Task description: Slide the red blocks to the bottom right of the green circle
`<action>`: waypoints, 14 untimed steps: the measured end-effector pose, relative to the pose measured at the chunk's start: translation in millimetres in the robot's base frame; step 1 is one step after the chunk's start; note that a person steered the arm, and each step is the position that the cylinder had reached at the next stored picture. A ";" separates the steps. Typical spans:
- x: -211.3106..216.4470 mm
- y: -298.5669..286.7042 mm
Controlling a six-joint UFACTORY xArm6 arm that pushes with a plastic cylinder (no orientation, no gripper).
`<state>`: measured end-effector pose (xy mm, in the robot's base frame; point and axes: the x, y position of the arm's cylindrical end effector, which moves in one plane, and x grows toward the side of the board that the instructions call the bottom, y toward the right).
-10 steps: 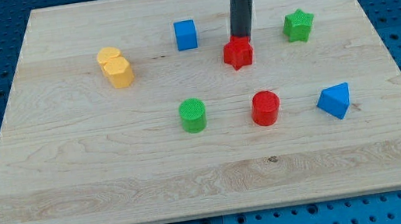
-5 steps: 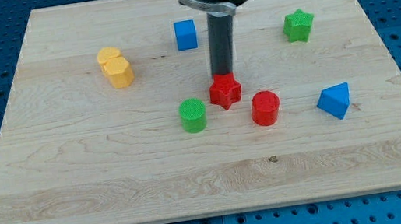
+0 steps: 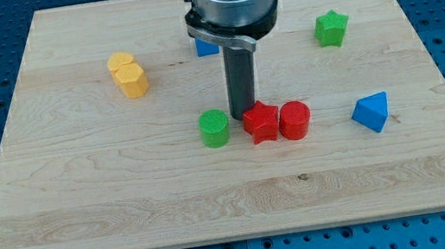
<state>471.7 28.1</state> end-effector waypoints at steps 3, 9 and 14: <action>16.1 37.9; 14.7 93.7; 46.5 124.4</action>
<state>518.2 152.6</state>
